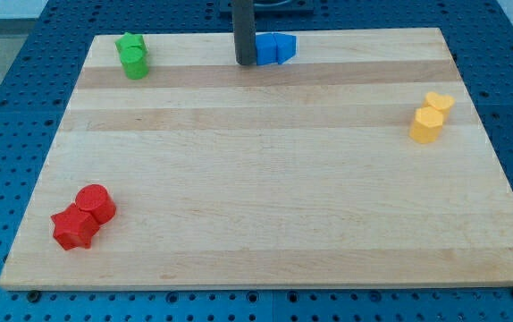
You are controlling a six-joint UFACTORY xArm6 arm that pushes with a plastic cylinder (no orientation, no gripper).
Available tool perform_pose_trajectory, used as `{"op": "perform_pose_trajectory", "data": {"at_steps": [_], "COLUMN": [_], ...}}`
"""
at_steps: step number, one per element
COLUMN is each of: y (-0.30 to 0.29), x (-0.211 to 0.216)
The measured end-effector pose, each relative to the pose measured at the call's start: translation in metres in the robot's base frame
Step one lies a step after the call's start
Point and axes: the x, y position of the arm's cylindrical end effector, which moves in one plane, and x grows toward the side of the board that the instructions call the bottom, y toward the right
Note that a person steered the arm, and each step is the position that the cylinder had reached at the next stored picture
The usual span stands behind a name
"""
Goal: Move the yellow heart towards the top right corner of the board
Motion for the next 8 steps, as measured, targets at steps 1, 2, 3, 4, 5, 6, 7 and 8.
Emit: {"op": "perform_pose_trajectory", "data": {"at_steps": [1, 2, 3, 4, 5, 6, 7, 8], "y": [0.000, -0.002, -0.002, -0.004, -0.006, 0.000, 0.023, 0.062], "x": [0.000, 0.013, 0.030, 0.056, 0.083, 0.121, 0.160, 0.199]}}
